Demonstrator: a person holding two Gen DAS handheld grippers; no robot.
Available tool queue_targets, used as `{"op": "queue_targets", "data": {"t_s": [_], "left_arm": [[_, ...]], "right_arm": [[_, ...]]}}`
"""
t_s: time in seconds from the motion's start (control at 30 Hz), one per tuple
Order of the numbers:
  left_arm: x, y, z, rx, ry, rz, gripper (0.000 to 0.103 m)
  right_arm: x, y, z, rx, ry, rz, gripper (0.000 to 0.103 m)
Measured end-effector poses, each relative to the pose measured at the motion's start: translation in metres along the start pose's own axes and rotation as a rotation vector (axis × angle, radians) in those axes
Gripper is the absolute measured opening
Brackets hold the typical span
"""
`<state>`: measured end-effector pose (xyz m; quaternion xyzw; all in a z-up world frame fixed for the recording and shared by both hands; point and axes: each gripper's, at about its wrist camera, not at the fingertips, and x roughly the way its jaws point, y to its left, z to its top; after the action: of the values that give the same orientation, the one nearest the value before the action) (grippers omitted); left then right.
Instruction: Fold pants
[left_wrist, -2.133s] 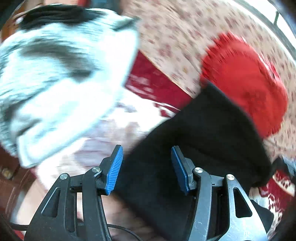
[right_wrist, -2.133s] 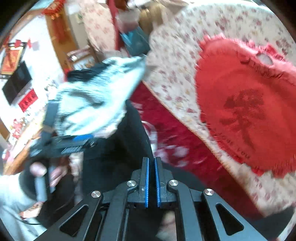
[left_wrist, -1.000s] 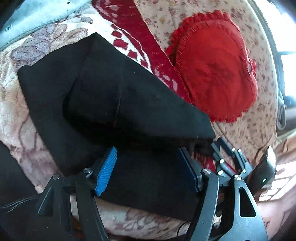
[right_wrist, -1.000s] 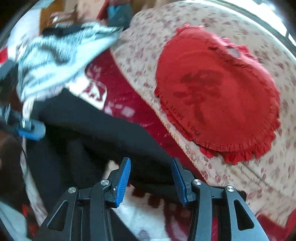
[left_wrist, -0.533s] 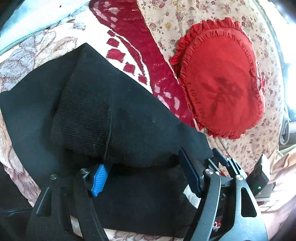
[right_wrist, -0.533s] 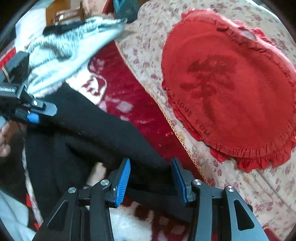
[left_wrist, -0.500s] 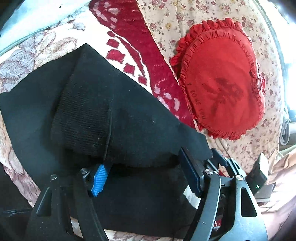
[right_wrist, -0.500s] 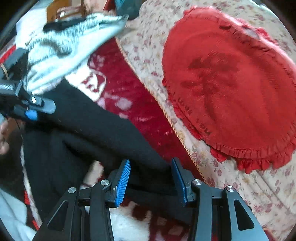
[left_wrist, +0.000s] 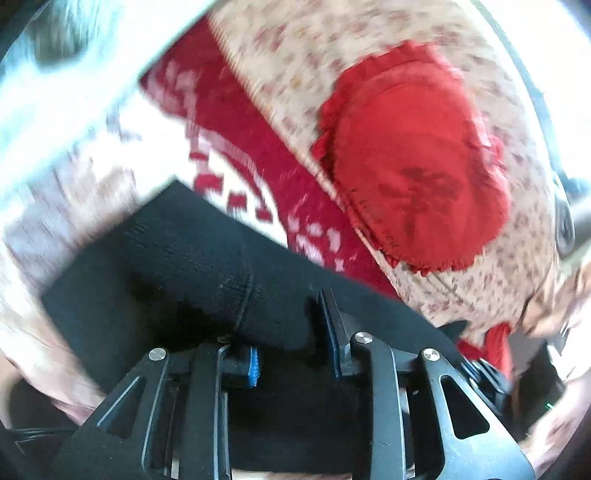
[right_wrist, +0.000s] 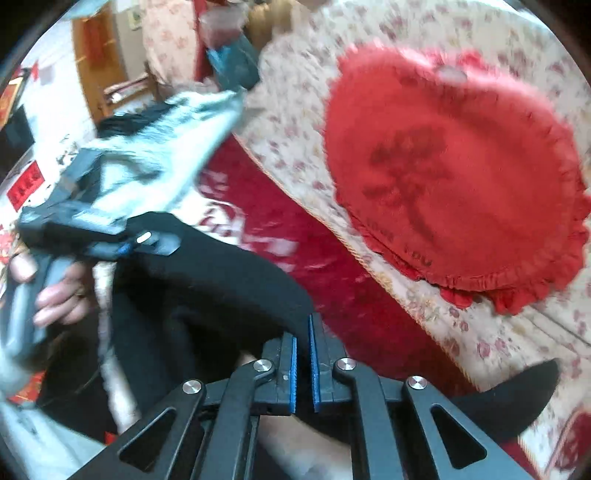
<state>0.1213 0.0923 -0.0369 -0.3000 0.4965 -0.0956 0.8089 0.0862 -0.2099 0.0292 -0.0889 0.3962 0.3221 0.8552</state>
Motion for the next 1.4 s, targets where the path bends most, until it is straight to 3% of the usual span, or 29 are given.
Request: {"op": "queue_targets", "data": {"t_s": [0.13, 0.2, 0.3, 0.37, 0.47, 0.6, 0.67, 0.73, 0.8, 0.9, 0.97, 1.03, 1.13, 1.23, 1.4], "left_arm": [[-0.032, 0.016, -0.011, 0.090, -0.021, 0.027, 0.026], [-0.033, 0.033, -0.022, 0.089, -0.017, 0.080, 0.026], [-0.028, 0.060, -0.037, 0.066, -0.002, 0.146, 0.026], [-0.021, 0.076, -0.043, 0.040, 0.022, 0.149, 0.025], [-0.024, 0.080, -0.047, 0.047, 0.018, 0.144, 0.025], [-0.031, 0.069, -0.052, 0.099, -0.021, 0.170, 0.025], [-0.028, 0.070, -0.052, 0.092, -0.013, 0.170, 0.025], [-0.026, 0.072, -0.053, 0.076, -0.009, 0.173, 0.025], [-0.025, 0.074, -0.053, 0.063, -0.005, 0.171, 0.025], [-0.026, 0.075, -0.054, 0.072, -0.007, 0.178, 0.025], [-0.025, 0.075, -0.056, 0.078, -0.009, 0.187, 0.025], [-0.023, 0.075, -0.058, 0.074, -0.011, 0.189, 0.025], [-0.024, 0.076, -0.061, 0.066, -0.014, 0.183, 0.025], [-0.027, 0.075, -0.063, 0.064, -0.027, 0.184, 0.025], [-0.022, 0.074, -0.068, 0.078, -0.038, 0.207, 0.025]], "right_arm": [[-0.020, 0.060, -0.029, 0.016, -0.029, -0.003, 0.005], [-0.005, 0.102, -0.059, -0.015, -0.008, -0.079, 0.005], [0.023, 0.125, -0.092, 0.062, 0.029, -0.013, 0.005], [0.043, 0.135, -0.111, 0.070, 0.082, -0.025, 0.005], [0.031, 0.122, -0.113, 0.129, 0.087, 0.014, 0.007], [-0.012, 0.096, -0.099, 0.239, -0.010, 0.107, 0.024], [-0.023, 0.082, -0.083, 0.272, -0.057, 0.080, 0.033], [-0.023, 0.072, -0.067, 0.288, -0.089, 0.073, 0.033], [-0.018, 0.062, -0.050, 0.330, -0.124, 0.120, 0.033], [0.016, 0.056, -0.032, 0.365, -0.064, 0.096, 0.033], [0.048, 0.052, -0.026, 0.363, 0.015, 0.085, 0.033], [0.073, 0.049, -0.029, 0.390, 0.063, 0.116, 0.021], [0.070, 0.037, -0.025, 0.406, 0.002, 0.125, 0.004], [0.051, 0.025, -0.015, 0.385, -0.058, 0.044, 0.004], [0.089, 0.005, -0.028, 0.396, 0.034, -0.069, 0.004]]}}
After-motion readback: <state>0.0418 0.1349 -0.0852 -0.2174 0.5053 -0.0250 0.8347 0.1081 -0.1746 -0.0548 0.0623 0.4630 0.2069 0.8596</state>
